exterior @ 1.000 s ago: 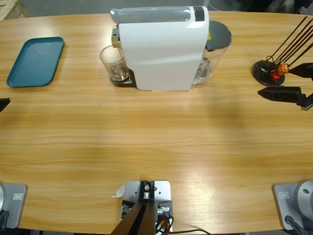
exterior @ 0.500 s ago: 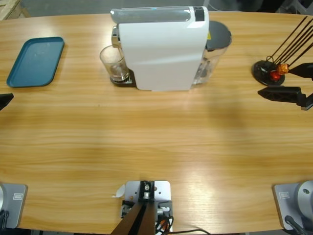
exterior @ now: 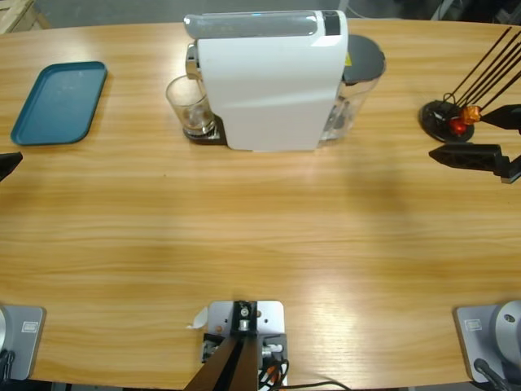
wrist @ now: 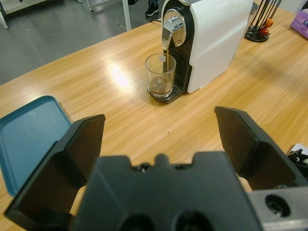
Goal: Pour coffee
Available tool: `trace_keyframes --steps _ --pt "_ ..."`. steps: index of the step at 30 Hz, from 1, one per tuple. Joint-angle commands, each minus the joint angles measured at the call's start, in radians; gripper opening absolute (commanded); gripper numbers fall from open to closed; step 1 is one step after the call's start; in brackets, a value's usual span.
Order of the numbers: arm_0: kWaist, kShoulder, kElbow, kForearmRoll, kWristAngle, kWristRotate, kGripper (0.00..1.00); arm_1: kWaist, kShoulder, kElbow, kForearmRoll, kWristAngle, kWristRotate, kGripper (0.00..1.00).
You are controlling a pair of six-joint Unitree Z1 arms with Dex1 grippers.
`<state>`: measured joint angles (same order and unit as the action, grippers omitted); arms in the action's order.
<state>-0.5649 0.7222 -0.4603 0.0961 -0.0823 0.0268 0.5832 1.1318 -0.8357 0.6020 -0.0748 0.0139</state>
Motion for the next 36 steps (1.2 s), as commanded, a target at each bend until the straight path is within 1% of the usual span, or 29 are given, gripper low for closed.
trace_keyframes --steps 1,36 --pt "-0.007 0.013 0.046 -0.024 -0.036 0.004 1.000 0.004 -0.013 0.030 -0.008 -0.013 -0.012 1.000" --pt "-0.007 0.030 0.049 -0.031 -0.051 0.015 1.000 0.004 -0.012 0.030 -0.008 -0.013 -0.012 1.000"
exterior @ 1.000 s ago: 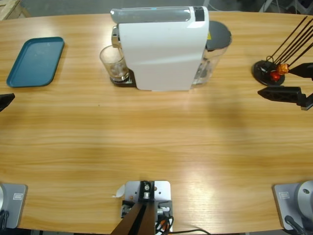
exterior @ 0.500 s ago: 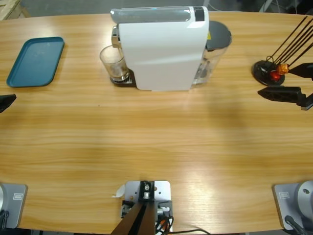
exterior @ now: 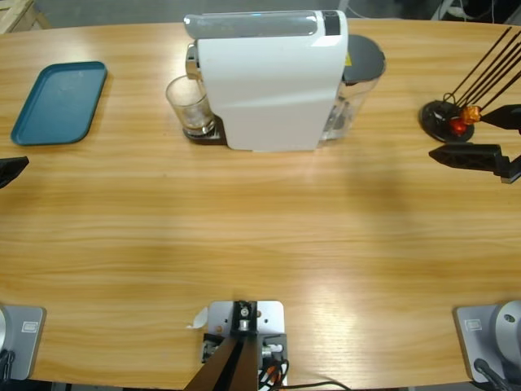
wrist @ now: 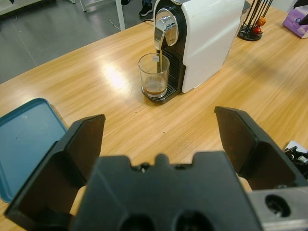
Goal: Pour coffee
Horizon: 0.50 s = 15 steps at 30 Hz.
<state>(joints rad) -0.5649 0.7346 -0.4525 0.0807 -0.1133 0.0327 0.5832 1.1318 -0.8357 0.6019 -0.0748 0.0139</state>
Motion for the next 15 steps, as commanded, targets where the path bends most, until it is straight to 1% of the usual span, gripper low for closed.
trace_keyframes --steps 1,5,9,15 --pt "-0.007 0.019 0.041 -0.017 -0.025 0.009 1.000 0.004 -0.012 0.030 -0.009 -0.013 -0.012 1.000" --pt "-0.007 0.029 0.041 -0.026 -0.032 0.009 1.000 0.004 -0.012 0.030 -0.008 -0.013 -0.012 1.000" --pt "-0.007 0.033 0.043 -0.027 -0.074 0.019 1.000 0.004 -0.010 0.030 -0.008 -0.013 -0.012 1.000" --pt "-0.007 0.043 0.046 -0.027 -0.075 0.033 1.000 0.004 -0.006 0.029 -0.008 -0.013 -0.012 1.000"
